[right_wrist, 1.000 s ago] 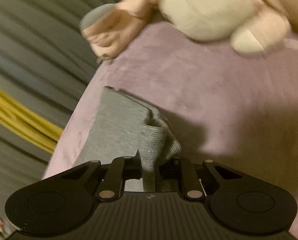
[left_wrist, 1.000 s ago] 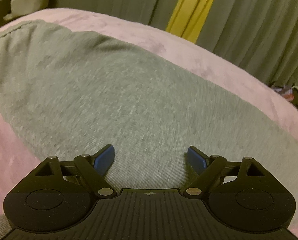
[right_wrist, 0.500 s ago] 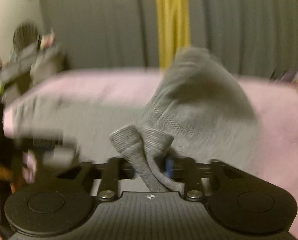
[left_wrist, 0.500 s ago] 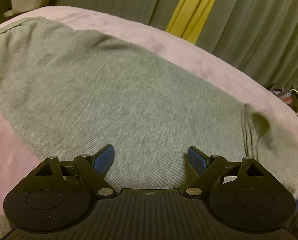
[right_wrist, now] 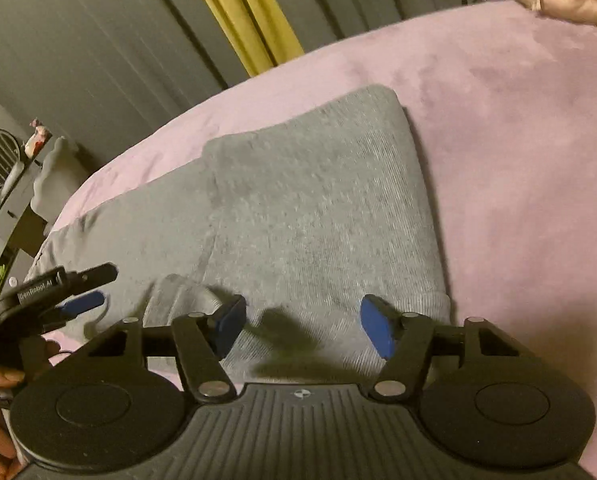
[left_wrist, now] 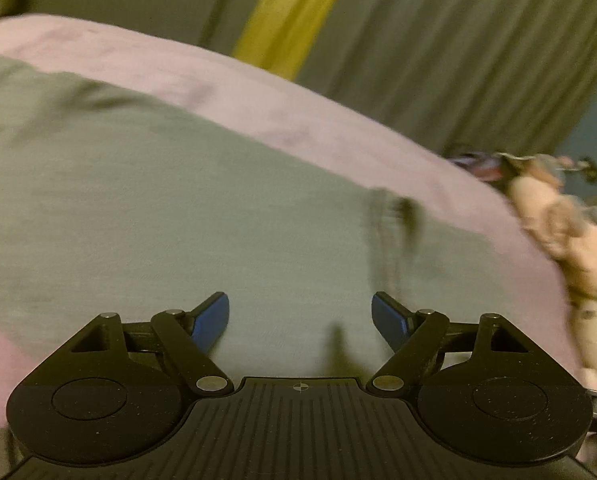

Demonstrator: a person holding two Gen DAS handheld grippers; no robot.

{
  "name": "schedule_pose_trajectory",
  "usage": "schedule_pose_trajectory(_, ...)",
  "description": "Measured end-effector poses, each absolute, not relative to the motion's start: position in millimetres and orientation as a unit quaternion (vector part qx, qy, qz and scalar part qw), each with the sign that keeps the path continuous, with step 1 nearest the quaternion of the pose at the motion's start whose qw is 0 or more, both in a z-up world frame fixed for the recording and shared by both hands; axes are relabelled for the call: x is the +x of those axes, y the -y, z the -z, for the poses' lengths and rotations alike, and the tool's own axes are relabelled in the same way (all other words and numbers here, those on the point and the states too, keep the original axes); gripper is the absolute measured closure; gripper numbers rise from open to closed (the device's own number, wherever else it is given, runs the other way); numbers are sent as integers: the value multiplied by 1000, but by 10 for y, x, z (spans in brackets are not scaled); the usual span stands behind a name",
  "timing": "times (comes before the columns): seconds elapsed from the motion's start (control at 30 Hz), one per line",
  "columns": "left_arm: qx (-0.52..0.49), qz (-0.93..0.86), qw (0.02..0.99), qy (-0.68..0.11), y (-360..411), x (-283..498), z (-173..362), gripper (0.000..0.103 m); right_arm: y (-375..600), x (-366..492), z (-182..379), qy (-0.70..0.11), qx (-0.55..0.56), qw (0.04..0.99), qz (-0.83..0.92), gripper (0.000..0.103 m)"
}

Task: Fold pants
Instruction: 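Grasp the folded edge with the left gripper while the right gripper opens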

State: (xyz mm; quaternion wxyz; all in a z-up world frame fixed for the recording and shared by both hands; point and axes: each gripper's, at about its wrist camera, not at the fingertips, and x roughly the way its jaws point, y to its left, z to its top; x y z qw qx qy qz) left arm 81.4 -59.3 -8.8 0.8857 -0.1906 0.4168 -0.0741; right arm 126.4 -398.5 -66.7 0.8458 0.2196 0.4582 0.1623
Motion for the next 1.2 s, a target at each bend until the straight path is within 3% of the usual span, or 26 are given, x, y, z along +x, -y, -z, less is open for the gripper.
schedule_pose_trajectory(0.1, -203, 120, 862, -448, 786, 984, 107, 24, 4082, 1248, 624, -452, 242, 844, -157, 21)
schedule_pose_trajectory(0.13, -205, 130, 851, -465, 850, 1055, 146, 32, 4109, 1241, 607, -450, 244, 845, -154, 20)
schedule_pose_trajectory(0.17, -209, 139, 837, -486, 906, 1129, 200, 46, 4142, 1230, 593, -446, 245, 848, -151, 17)
schedule_pose_trajectory(0.23, -225, 159, 805, -525, 1006, 1276, 336, 58, 4262, 1170, 568, -437, 246, 852, -146, 15)
schedule_pose_trajectory(0.47, -324, 157, 766, -532, 1133, 1522, 643, 56, 4694, 1095, 794, -405, 404, 811, -125, 11)
schedule_pose_trajectory(0.6, -393, 139, 741, -527, 1086, 1598, 787, 62, 4572, 1245, 894, -430, 385, 806, -128, 11)
schedule_pose_trajectory(0.63, -394, 136, 740, -528, 1095, 1616, 799, 77, 4541, 1257, 909, -437, 376, 807, -129, 10)
schedule_pose_trajectory(0.67, -383, 131, 743, -533, 1118, 1622, 809, 85, 4500, 1269, 905, -441, 364, 811, -127, 10)
schedule_pose_trajectory(0.97, -403, 132, 777, -465, 836, 1500, 458, 88, 4542, 1206, 865, -410, 384, 811, -163, 8)
schedule_pose_trajectory(1.2, -270, 33, 854, -444, 353, 1345, 163, 84, 4429, 1213, 809, -411, 351, 821, -185, 8)
